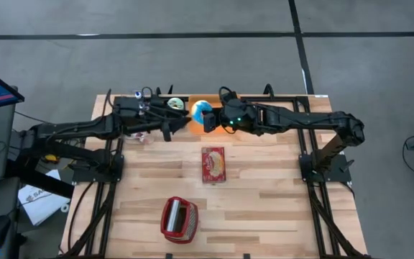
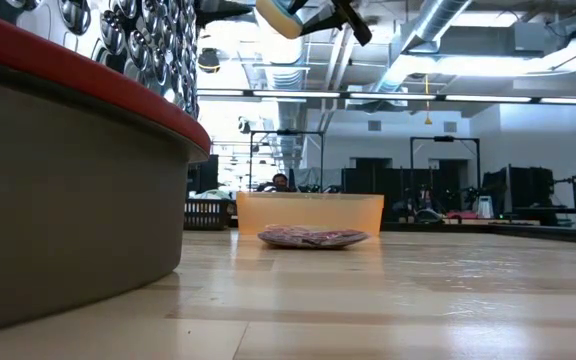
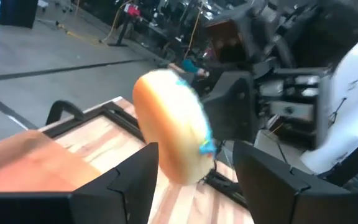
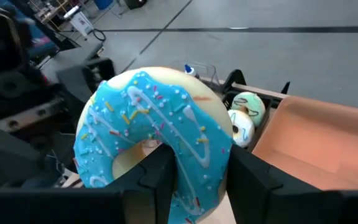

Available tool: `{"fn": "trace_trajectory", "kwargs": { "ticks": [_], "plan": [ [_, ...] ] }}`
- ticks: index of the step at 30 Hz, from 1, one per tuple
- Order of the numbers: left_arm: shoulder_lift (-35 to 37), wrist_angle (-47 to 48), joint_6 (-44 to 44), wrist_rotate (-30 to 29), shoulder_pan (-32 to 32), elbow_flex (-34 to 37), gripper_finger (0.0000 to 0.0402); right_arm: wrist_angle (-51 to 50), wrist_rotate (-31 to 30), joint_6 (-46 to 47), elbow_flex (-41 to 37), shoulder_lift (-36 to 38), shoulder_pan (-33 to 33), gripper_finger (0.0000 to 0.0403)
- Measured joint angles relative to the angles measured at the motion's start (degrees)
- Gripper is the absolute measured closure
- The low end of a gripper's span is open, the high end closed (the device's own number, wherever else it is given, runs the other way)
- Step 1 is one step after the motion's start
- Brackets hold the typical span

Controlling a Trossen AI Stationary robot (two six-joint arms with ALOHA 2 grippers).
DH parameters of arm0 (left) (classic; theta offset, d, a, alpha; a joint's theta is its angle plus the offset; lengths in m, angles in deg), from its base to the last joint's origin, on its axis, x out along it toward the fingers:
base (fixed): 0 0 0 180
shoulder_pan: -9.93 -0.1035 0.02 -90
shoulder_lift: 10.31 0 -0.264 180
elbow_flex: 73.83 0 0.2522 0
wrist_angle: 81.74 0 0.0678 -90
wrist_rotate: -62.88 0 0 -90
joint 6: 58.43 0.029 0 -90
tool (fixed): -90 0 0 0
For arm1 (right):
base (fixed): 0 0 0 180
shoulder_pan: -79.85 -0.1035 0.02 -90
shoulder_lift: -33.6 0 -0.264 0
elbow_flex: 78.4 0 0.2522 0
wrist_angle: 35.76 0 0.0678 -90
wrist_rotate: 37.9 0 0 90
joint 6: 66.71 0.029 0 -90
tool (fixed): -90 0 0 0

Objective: Pick & Place Food Item
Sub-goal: Put the blue donut into the black bin

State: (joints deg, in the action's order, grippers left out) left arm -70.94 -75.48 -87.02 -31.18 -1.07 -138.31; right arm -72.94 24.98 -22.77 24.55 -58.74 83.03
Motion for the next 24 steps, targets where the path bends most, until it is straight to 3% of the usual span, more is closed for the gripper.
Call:
{"fn": "trace_trajectory", "kwargs": {
  "ticks": [10,24],
  "plan": [
    [-3.3,-3.5,-2.9,0.9,-0.5,0.0,0.0227,0.1,-0.2,0.0,0.0,0.0,-0.1,0.0285],
    [-3.3,-3.5,-7.4,0.8,-2.6,0.0,0.0327,2.5,-0.5,-1.8,0.0,0.0,-0.1,0.0285]
  ]
}}
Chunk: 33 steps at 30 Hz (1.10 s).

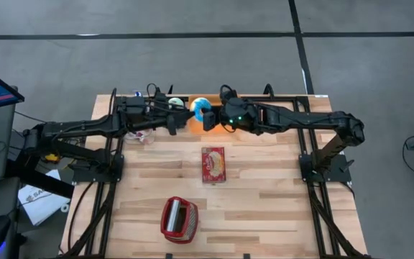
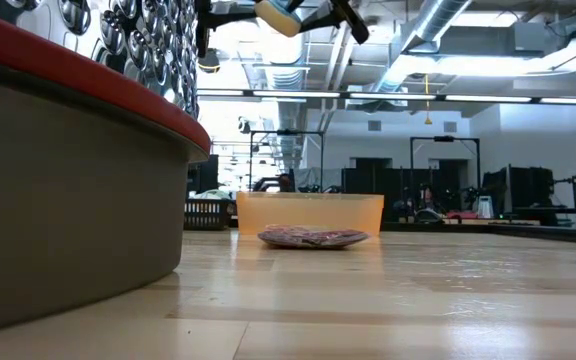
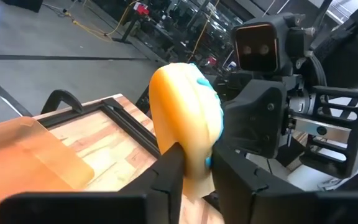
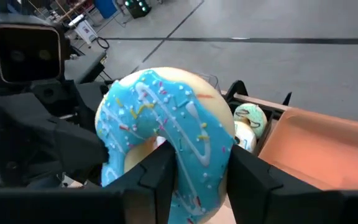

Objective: Pick & Place Food Item
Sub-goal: Put the blue donut into the black bin

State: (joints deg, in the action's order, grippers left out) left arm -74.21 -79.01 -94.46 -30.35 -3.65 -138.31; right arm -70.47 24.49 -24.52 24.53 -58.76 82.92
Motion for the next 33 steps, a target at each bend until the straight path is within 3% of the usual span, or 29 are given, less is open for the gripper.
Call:
{"fn": "trace_trajectory", "kwargs": {
  "ticks": [7,21,27,33],
  "plan": [
    [0.0,0.0,0.0,-0.1,0.0,0.0,0.0361,0.9,0.2,-0.8,0.0,0.0,-0.1,0.0283],
    [3.7,4.1,2.5,-4.0,-2.8,0.0,0.0355,2.4,0.6,0.9,0.0,0.0,-1.7,0.0218],
    [7.7,11.6,5.9,-4.7,-5.3,0.0,0.0356,2.4,0.8,1.9,0.0,0.0,-2.8,0.0211],
    [12.4,28.4,14.0,-0.5,-7.8,0.0,0.0348,-0.5,0.8,3.6,0.0,0.0,-5.1,0.0217]
  ]
}}
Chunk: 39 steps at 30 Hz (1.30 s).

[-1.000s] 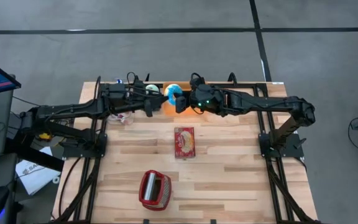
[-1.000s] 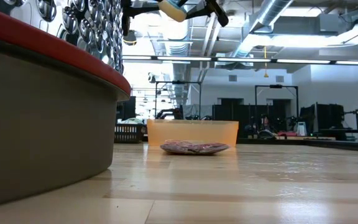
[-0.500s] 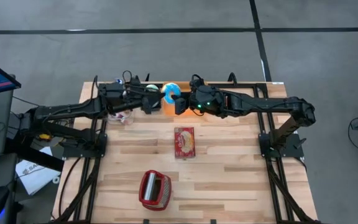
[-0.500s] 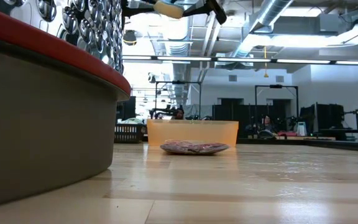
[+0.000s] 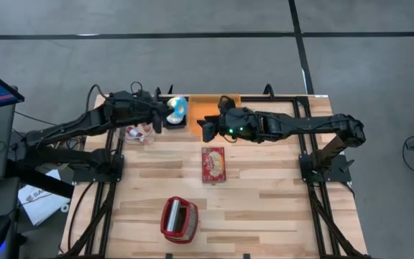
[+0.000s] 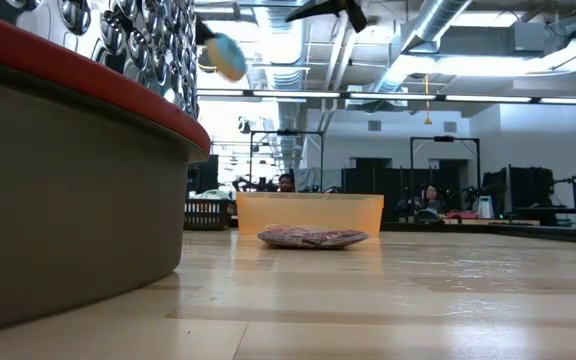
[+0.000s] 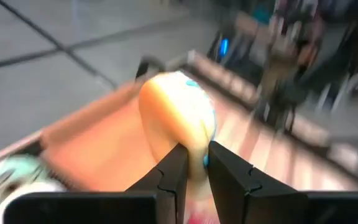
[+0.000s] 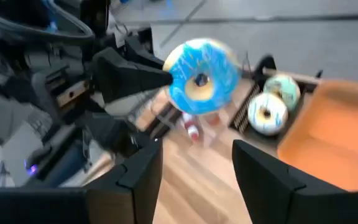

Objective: Pick & Place Food Item
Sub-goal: Put the blue donut into the black bin

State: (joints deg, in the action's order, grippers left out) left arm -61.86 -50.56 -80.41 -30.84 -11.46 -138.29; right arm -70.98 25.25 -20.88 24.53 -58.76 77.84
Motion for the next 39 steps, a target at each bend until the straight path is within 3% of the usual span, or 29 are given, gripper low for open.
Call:
{"fn": "trace_trajectory", "kwargs": {
  "ticks": [6,14,24,30,39],
  "plan": [
    [1.1,15.6,11.1,8.6,-6.7,0.0,0.0334,-6.8,-0.9,3.8,0.0,0.0,-3.1,0.0217],
    [-9.4,20.3,23.3,20.3,-18.9,0.0,0.0316,-9.6,-4.6,7.8,0.0,0.0,-6.6,0.0214],
    [-23.0,17.0,35.2,24.5,-27.1,-3.1,0.0313,-9.9,-5.9,12.9,0.0,0.0,-9.0,0.0220],
    [-29.2,17.8,36.4,28.0,-28.3,-7.5,0.0313,-10.1,-7.5,15.8,0.0,0.0,-10.4,0.0225],
    [-35.6,16.9,36.8,29.3,-28.5,-7.7,0.0313,-11.8,-12.5,19.9,0.0,0.0,-13.5,0.0225]
  ]
}}
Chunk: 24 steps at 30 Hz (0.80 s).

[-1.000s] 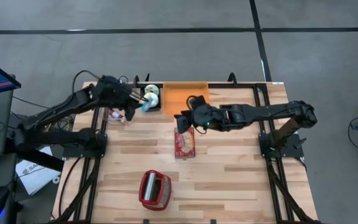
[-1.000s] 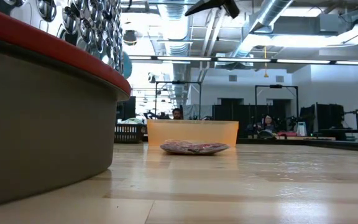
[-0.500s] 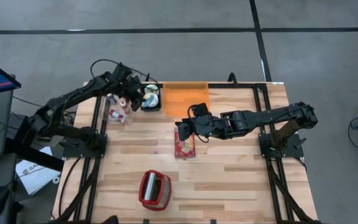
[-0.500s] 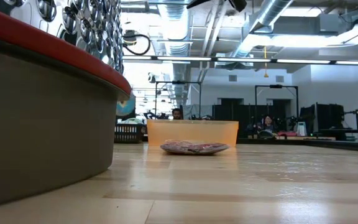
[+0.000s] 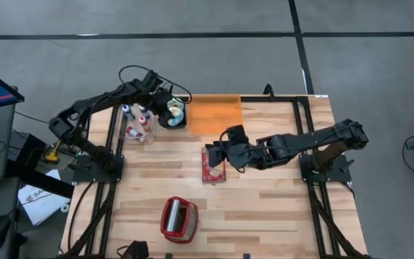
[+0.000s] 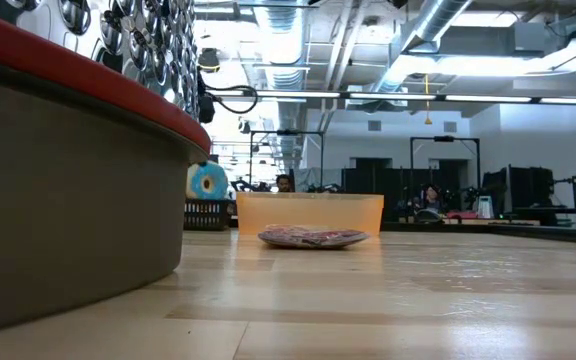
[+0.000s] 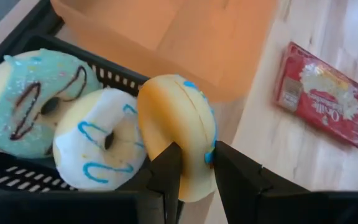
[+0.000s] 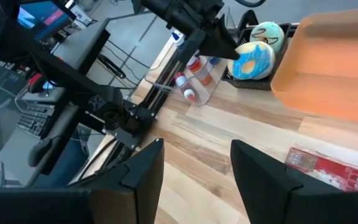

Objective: Pick & Place Food Item
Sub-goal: Put the blue donut into the black bin

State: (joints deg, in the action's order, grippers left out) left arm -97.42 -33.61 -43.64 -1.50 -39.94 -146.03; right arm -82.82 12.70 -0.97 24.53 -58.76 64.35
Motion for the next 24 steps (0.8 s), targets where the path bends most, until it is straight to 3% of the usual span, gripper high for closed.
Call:
{"fn": "trace_trajectory", "kwargs": {
  "ticks": [11,24],
  "plan": [
    [-1.8,-1.7,1.2,-2.8,-0.7,0.0,0.0306,-1.1,-1.6,2.5,0.0,0.0,-1.9,0.0225],
    [9.5,-4.1,1.4,-7.5,-1.7,-0.1,0.0177,-1.0,-1.8,2.8,0.0,0.0,-2.3,0.0225]
  ]
}}
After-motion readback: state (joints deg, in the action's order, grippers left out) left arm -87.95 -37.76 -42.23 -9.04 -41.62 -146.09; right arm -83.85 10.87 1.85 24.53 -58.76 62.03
